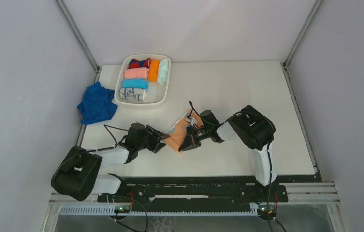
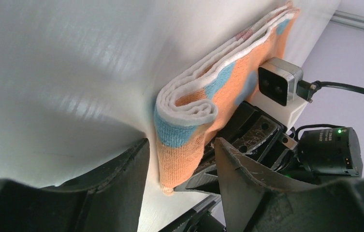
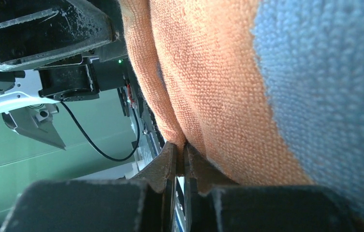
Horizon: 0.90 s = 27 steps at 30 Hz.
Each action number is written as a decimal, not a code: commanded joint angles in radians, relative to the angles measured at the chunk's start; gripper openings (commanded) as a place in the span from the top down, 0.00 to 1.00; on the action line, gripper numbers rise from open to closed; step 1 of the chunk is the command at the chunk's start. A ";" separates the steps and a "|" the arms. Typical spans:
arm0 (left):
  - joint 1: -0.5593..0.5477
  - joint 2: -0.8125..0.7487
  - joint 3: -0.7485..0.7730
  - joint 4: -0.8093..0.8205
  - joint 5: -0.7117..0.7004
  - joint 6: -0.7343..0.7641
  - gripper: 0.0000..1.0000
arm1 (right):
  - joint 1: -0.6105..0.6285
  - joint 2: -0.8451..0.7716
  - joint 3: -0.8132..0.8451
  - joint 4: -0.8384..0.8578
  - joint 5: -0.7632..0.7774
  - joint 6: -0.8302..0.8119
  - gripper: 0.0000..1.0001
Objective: Roll the towels
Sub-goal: Roll the towel at the center of the board.
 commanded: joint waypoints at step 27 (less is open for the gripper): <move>0.007 0.202 -0.073 0.084 -0.057 0.010 0.56 | -0.031 0.068 -0.015 -0.038 0.025 0.034 1.00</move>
